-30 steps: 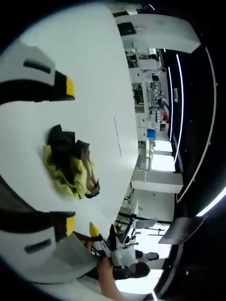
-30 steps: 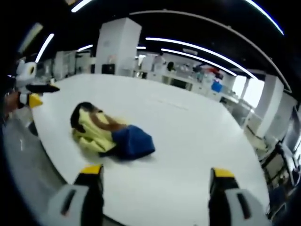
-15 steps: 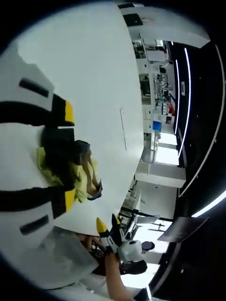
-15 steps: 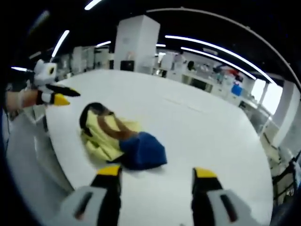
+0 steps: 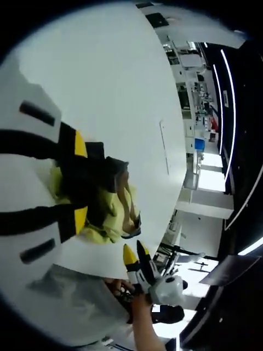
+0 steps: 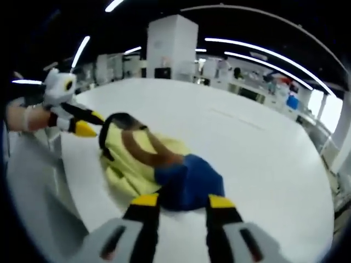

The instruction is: Fold the garment on the visible template until the final outline fits inside the template.

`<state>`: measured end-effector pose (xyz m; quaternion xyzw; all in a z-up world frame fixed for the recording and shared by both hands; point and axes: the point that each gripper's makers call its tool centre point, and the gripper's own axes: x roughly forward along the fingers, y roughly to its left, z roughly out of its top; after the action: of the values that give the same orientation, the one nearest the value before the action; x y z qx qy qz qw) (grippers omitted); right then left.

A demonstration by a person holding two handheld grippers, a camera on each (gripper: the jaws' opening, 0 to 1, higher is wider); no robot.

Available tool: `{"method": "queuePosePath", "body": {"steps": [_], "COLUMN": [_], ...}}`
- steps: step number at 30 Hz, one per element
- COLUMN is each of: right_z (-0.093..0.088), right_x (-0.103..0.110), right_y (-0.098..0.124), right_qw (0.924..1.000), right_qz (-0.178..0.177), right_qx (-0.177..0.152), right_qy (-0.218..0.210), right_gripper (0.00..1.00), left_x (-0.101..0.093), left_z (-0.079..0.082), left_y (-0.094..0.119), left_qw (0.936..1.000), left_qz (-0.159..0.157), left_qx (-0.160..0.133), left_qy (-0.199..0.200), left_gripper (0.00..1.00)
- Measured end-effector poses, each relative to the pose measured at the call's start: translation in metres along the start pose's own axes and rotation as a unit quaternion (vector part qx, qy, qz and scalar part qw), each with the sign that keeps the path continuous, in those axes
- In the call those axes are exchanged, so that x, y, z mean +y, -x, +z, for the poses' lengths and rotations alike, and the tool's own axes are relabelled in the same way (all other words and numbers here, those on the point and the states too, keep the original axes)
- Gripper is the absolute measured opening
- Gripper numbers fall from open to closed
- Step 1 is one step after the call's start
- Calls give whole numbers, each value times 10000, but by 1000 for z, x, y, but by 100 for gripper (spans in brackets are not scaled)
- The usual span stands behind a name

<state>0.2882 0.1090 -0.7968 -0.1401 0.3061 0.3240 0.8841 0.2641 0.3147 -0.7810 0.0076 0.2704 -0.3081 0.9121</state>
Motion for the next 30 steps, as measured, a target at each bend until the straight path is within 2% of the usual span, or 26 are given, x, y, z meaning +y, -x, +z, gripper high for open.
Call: {"method": "queuePosePath", "body": {"steps": [5,6,9,18,22,28,30], "right_z": [-5,-6,-8,-11,-11,-7,-1], "right_x": [-6,-6,-5,4,2,-4,-4], "right_y": [-6,-7,-11,-17,-16,-9,0], "right_qw": [10000,9997,9990,9985,9984,9989,9990], "right_qz": [-32,-6,75,167,155,52,-6], "right_qx": [-16,-12,-16,9,23,-90,-158], "right_qy": [-66,-226,-437,-527,-538,-449,-419], "right_gripper": [11,9,8,2,0,0,0], "left_x": [1,0,-1,4,3,8,10], "left_z": [-1,-2,-4,-3,-3,-2,3], "left_y": [-4,-6,-9,-12,-11,-5,1], "left_qw": [9999,9999,9998,9996,9994,9995,9996], "left_qz": [48,35,35,131,52,82,94], "left_qx": [-3,5,38,35,48,86,51], "left_qy": [110,158,187,258,327,298,269], "left_gripper": [22,21,20,13,0,0,0]}}
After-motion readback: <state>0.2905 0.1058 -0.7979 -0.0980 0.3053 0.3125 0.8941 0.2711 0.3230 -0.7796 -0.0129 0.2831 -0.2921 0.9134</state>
